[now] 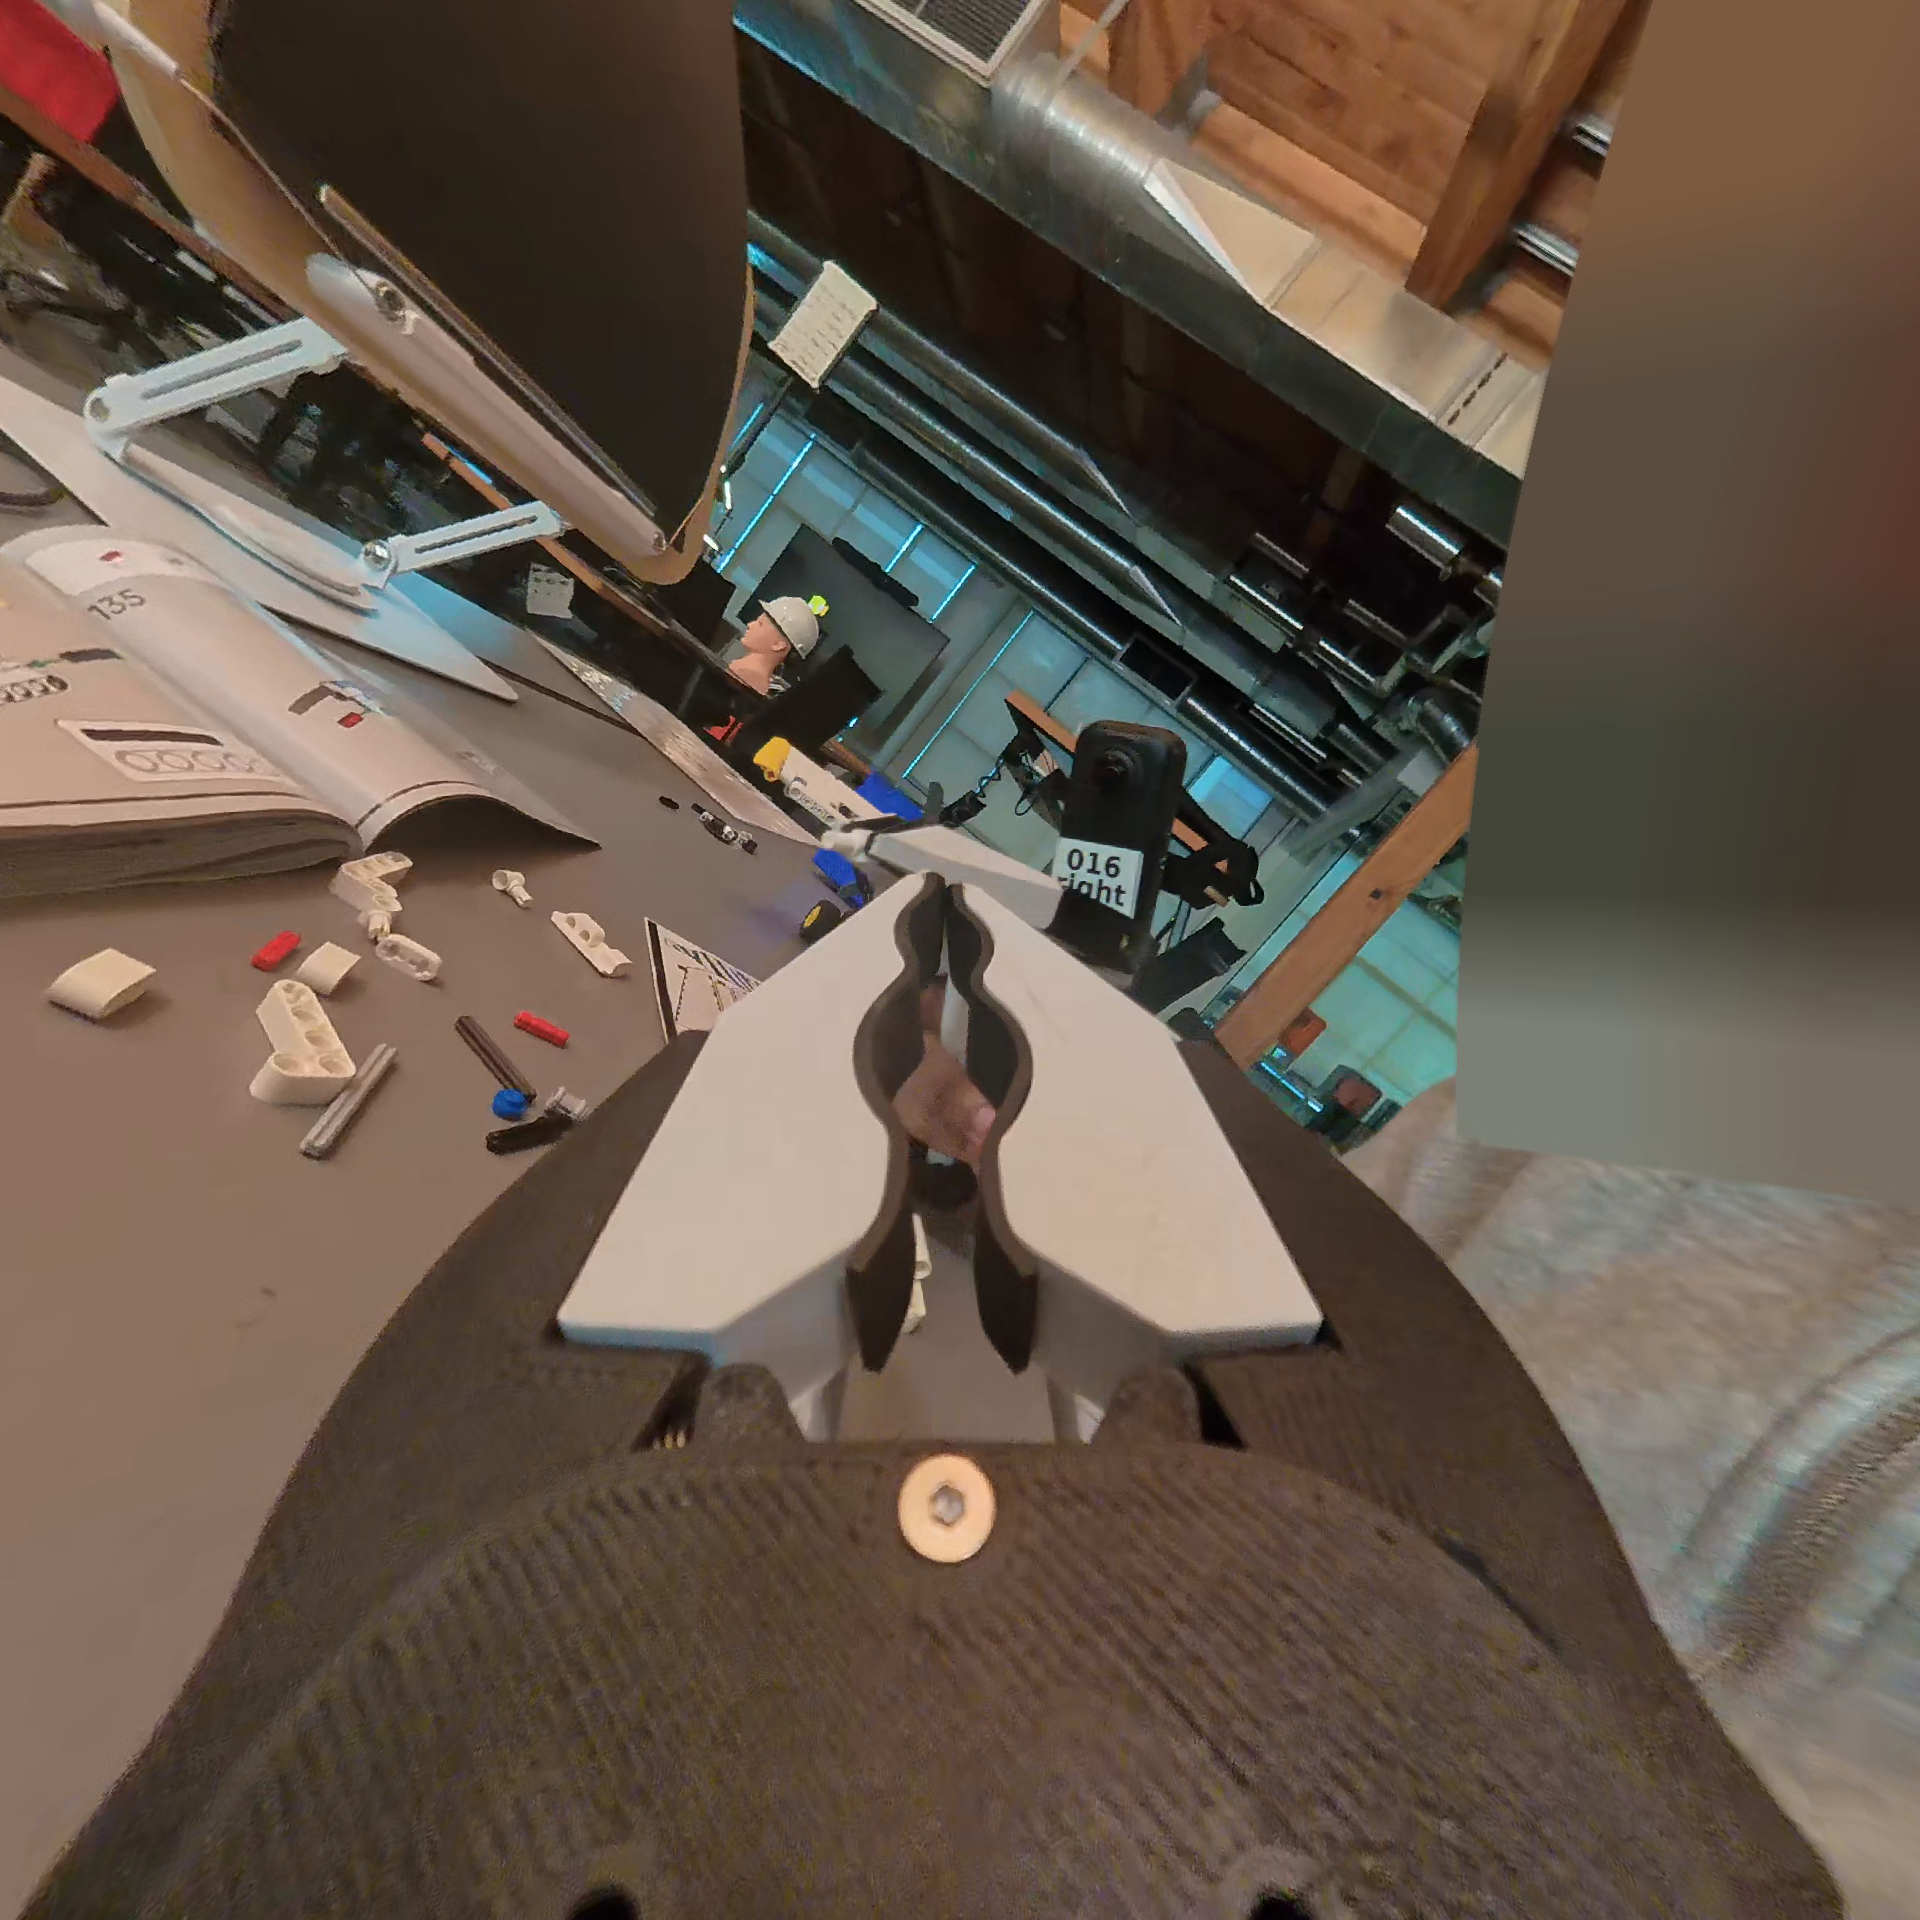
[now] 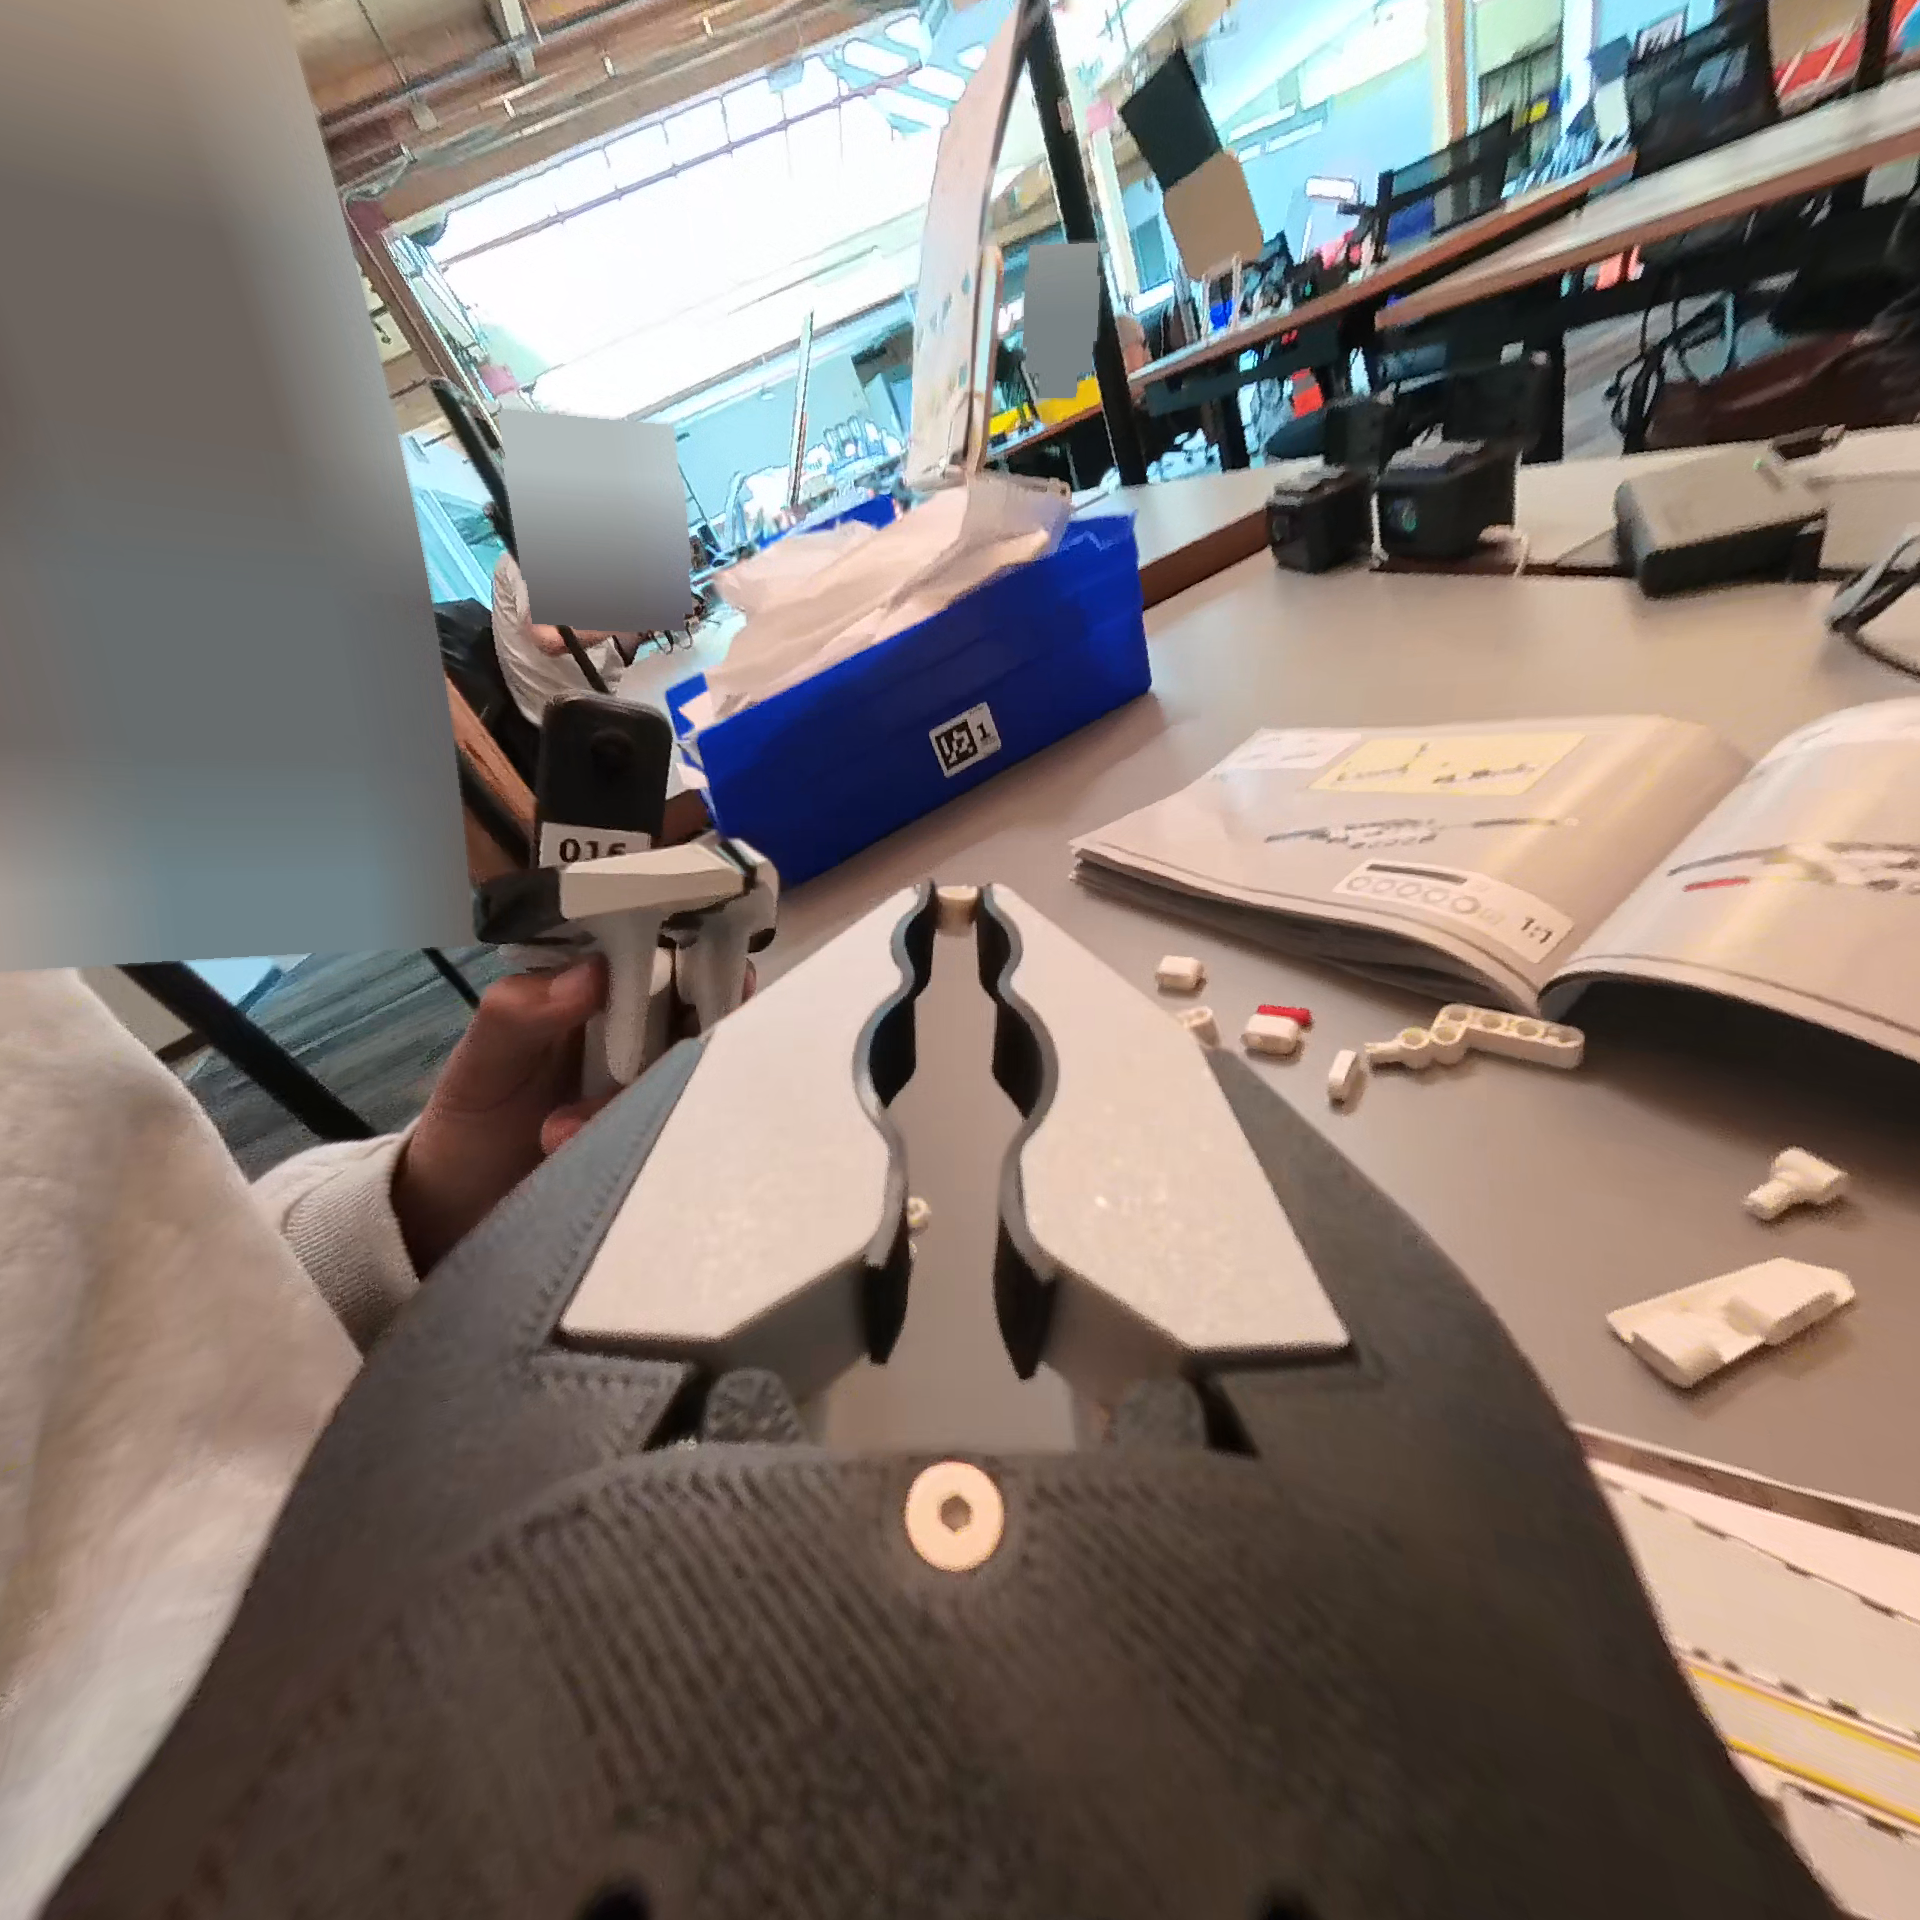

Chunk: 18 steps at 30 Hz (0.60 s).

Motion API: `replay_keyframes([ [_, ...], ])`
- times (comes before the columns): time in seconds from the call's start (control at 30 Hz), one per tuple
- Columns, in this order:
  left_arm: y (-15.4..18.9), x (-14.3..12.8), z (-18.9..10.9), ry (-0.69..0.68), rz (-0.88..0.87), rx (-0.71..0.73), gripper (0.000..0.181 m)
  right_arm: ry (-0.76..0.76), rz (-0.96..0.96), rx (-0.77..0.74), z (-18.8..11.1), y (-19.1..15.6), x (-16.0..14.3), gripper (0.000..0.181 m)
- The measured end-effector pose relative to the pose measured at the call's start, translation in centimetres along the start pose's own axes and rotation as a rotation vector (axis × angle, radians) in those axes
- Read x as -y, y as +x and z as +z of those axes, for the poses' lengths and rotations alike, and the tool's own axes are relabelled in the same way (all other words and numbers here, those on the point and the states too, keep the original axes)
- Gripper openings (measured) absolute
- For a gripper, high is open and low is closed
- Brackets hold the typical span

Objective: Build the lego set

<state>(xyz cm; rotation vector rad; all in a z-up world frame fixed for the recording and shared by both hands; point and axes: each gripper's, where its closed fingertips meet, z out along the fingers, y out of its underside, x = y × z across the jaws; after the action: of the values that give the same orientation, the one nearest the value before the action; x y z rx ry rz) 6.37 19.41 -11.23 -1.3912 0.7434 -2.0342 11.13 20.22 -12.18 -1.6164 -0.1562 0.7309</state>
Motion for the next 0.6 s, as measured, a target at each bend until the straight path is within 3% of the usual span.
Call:
replay_keyframes([
  [0.27, 1.6, 1.3, -1.0, 0.072, 0.185, 0.001, 0.000, 0.093, -0.164, -0.014, -1.6, -2.0, 2.1, 0.006],
  [0.4, 2.4, 0.3, -0.3, 0.017, 0.223, -0.039, 0.002, 0.029, -0.181, 0.126, -1.2, -4.5, 0.0, 0.006],
  [0.53, 3.1, -2.3, 1.3, -0.130, 0.106, -0.135, 0.037, -0.099, -0.183, 0.275, -1.3, -7.1, -2.6, 0.006],
  [0.6, 3.8, -3.2, 1.5, -0.174, 0.128, -0.171, 0.037, -0.094, -0.259, 0.264, -1.8, -7.4, -2.8, 0.006],
])
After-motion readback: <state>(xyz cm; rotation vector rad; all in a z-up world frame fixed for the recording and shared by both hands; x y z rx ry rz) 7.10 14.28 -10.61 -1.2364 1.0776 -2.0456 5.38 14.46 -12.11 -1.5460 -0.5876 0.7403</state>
